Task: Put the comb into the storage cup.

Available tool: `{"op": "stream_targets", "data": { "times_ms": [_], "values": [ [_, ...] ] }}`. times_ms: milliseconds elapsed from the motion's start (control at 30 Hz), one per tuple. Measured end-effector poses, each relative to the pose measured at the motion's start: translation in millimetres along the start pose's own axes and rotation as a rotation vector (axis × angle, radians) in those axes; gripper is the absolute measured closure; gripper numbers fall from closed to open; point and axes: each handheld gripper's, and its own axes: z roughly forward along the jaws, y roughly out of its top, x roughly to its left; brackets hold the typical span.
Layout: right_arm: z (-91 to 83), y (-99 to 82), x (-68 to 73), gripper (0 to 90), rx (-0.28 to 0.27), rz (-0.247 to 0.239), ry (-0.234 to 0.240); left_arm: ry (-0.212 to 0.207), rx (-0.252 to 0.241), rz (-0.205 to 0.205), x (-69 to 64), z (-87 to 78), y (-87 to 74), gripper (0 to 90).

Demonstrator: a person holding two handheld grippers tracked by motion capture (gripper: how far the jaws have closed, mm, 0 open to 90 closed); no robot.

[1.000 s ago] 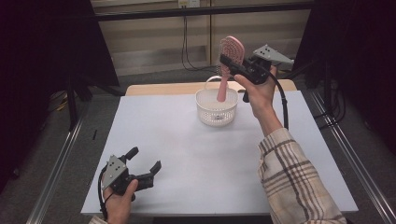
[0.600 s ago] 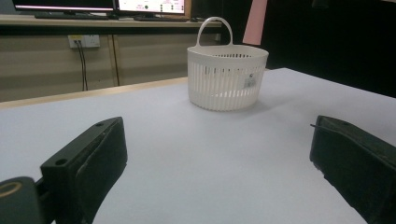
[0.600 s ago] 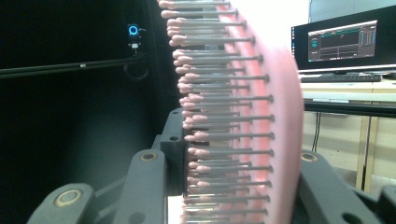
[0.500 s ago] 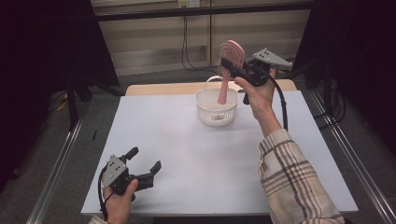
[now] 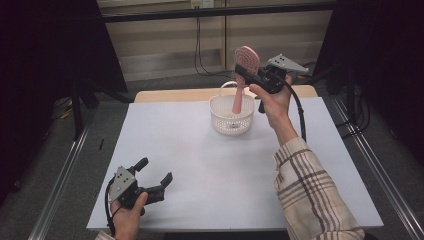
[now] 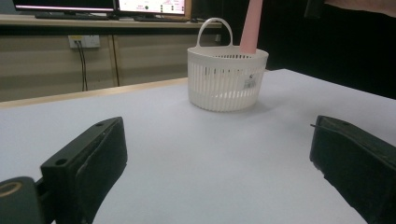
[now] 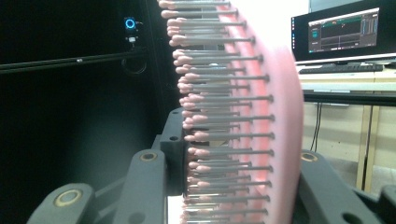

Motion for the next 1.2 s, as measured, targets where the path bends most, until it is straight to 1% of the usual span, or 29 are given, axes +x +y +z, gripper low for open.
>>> {"op": "stream_targets", "data": {
  "times_ms": [33,267,367,433,500,600,633,667,733,1033,1067,1200],
  "values": [
    [0.5,-1.4,-0.2,63.0,0.001,0.004,-0.011,-0.001,0.001,0.0,0.1,0.0,0.0,4.1],
    [2.3,-8.5,-3.4,63.0,0.005,0.014,-0.016,-0.004,-0.005,0.0,-1.5,0.1,0.3,4.1],
    [3.4,-11.7,-4.6,63.0,0.003,0.019,-0.016,-0.004,0.004,0.011,-1.1,0.5,0.2,4.1],
    [3.5,-13.3,-4.9,63.0,0.0,0.029,-0.015,-0.005,0.0,0.007,-0.8,0.3,0.2,4.1],
    [4.0,-15.4,-5.5,63.0,0.004,0.024,-0.018,-0.001,-0.003,0.003,-1.1,0.1,0.2,4.1],
    [4.0,-18.9,-7.0,63.0,0.007,0.029,-0.023,-0.004,-0.001,0.008,-1.3,-0.1,0.4,4.1],
    [3.8,-19.9,-7.5,63.0,0.005,0.034,-0.024,-0.006,0.0,0.001,-1.4,0.2,0.3,4.1],
    [3.9,-20.9,-8.1,63.0,0.003,0.038,-0.024,-0.009,0.003,0.004,-0.9,0.3,0.3,4.1],
    [3.5,-22.7,-9.2,63.0,0.005,0.042,-0.025,-0.005,0.003,0.006,-0.8,0.2,0.2,4.1],
    [4.6,-31.1,-12.8,62.9,0.009,0.048,-0.034,-0.006,-0.003,-0.003,-1.9,0.3,0.6,4.1],
    [4.8,-31.4,-12.8,62.9,0.009,0.049,-0.032,-0.007,-0.002,0.009,-1.3,0.2,0.7,4.1],
    [5.8,-33.0,-12.6,62.9,0.008,0.047,-0.03,-0.005,-0.001,0.012,-1.0,-0.5,0.9,4.1]
  ]
}}
